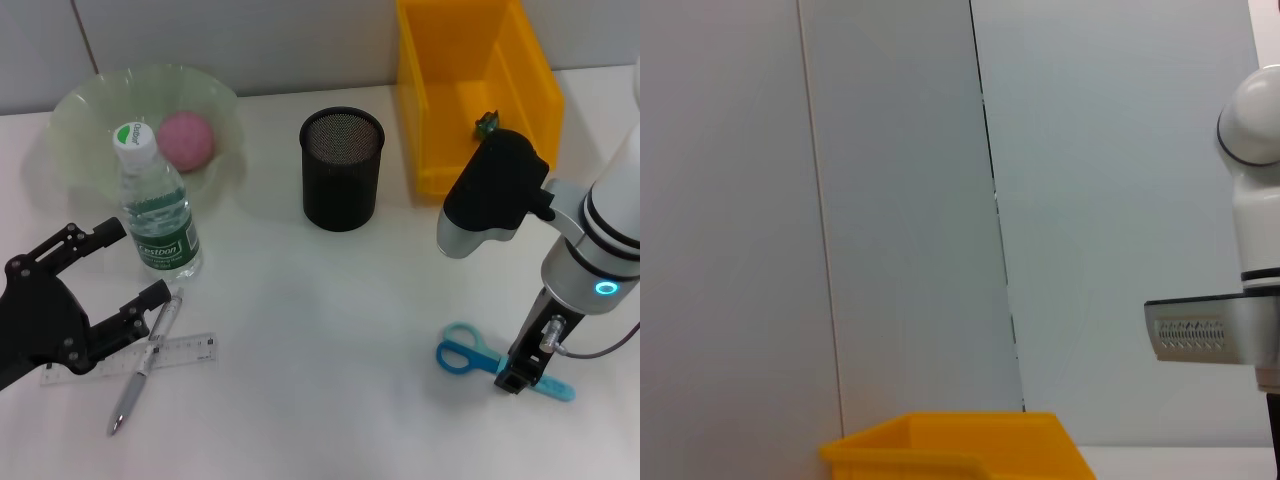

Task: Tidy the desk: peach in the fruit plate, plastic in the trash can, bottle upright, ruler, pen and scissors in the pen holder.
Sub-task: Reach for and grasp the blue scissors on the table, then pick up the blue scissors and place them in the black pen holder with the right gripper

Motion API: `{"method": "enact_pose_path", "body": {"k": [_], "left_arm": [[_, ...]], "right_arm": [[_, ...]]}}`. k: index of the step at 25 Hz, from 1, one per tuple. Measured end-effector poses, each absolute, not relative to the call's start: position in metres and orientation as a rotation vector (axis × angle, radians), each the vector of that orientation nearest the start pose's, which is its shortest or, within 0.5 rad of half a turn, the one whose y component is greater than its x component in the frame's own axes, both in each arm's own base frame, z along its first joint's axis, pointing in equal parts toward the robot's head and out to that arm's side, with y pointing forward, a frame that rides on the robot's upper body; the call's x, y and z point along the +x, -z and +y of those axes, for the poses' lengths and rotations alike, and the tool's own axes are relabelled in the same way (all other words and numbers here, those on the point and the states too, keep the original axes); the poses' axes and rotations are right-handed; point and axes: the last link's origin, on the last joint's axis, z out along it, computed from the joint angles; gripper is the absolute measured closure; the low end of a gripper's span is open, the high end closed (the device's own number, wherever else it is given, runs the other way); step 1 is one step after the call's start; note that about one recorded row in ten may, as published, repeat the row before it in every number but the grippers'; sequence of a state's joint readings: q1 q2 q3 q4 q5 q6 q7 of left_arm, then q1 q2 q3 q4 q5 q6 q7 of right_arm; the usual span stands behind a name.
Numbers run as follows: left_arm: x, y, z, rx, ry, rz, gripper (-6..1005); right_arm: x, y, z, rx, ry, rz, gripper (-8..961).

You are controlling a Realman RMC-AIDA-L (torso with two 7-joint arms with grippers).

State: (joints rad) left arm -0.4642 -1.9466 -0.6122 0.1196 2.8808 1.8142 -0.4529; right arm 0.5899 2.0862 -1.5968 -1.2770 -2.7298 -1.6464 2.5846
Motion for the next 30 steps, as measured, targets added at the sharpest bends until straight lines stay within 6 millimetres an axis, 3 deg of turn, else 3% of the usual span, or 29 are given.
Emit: {"method": "enact_pose_path", "body": {"k": [9, 14, 18, 23, 30], "left_arm": [[-0.304, -0.011, 0.258, -2.358, 1.036, -0.084, 241], [-0.304, -0.012, 0.258, -2.357, 1.043, -0.08, 241], [-0.303, -0.012, 0.257, -2.355, 1.054, -0.074, 241], [-0.302, -0.014, 0.256, -2.352, 1.066, -0.066, 241], [-0.303, -0.014, 0.255, -2.348, 1.065, -0.069, 241]], "right_arm": [[0.21, 0.031, 0.322, -2.606, 0.954, 0.861, 562], [0.212, 0.032, 0.322, -2.616, 0.969, 0.864, 708], [0.21, 0.032, 0.32, -2.634, 0.948, 0.87, 722], [0.203, 0.023, 0.32, -2.636, 0.876, 0.865, 740], [0.19, -0.009, 0.327, -2.593, 0.616, 0.877, 732]]}}
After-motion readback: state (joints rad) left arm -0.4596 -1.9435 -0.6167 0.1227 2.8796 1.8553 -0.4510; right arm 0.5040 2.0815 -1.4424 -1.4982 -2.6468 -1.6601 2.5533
